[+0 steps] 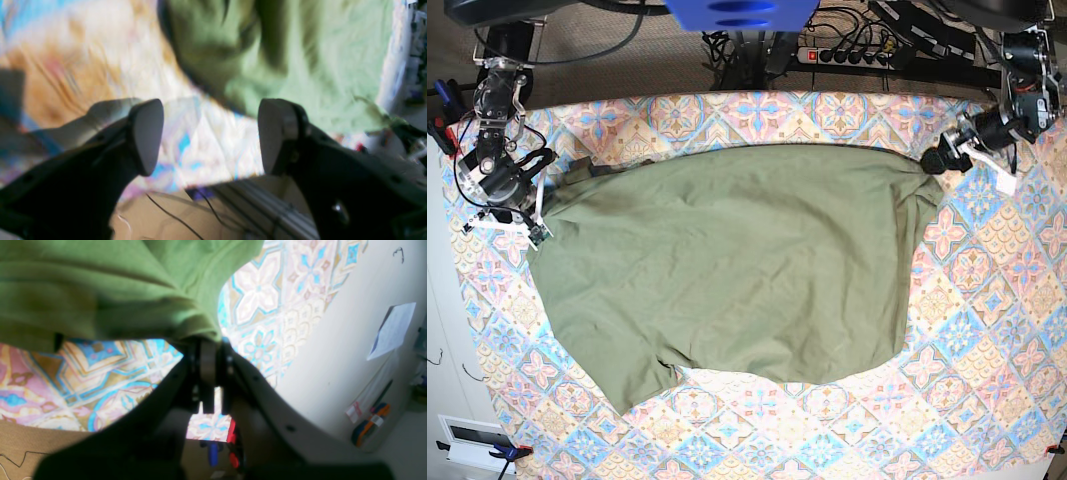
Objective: Layout the t-shirt on the table in an organized manner, then fold the t-shirt properly
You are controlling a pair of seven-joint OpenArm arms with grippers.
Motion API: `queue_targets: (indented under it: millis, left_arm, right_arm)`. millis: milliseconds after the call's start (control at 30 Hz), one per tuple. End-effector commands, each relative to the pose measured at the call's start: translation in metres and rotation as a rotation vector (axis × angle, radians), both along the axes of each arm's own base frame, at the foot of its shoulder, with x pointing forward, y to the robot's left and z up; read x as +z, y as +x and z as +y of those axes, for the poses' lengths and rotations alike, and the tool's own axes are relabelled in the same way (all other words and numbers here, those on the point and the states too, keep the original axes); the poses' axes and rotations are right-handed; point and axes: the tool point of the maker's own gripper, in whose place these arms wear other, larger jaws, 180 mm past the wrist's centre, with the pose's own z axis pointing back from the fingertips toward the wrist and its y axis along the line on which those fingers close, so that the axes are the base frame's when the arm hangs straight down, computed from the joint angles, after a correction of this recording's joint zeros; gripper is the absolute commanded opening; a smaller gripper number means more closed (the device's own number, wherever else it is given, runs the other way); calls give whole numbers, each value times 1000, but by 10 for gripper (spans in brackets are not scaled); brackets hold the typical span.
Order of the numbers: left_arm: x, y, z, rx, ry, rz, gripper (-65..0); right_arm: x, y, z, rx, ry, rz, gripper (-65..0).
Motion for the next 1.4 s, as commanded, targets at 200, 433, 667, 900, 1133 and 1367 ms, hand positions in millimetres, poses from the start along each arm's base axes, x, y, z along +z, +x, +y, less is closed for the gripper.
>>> queue_targets:
  millis: [200,433,667,900,1133,1367]
  left_arm:
    - [-11,25,-11,121,-112,-45,-212]
    - [-41,35,-24,228,-232,6,-213]
    - [-50,22,-25,231,-232,43,-594]
    - [14,9,17,176,-68,-92,-650]
    - [131,84,40,215,54,-510,-650]
    - [226,181,41,220,18,-802,-650]
  right_arm:
    - [5,7,5,-9,17,-36,-639]
    - [4,7,7,-7,19,-35,-639]
    - [5,7,6,-10,18,-36,-639]
    - [4,7,6,-10,20,-35,-639]
    - [39,37,-2,-68,41,-168,-639]
    - [130,95,-2,-96,224,-498,-639]
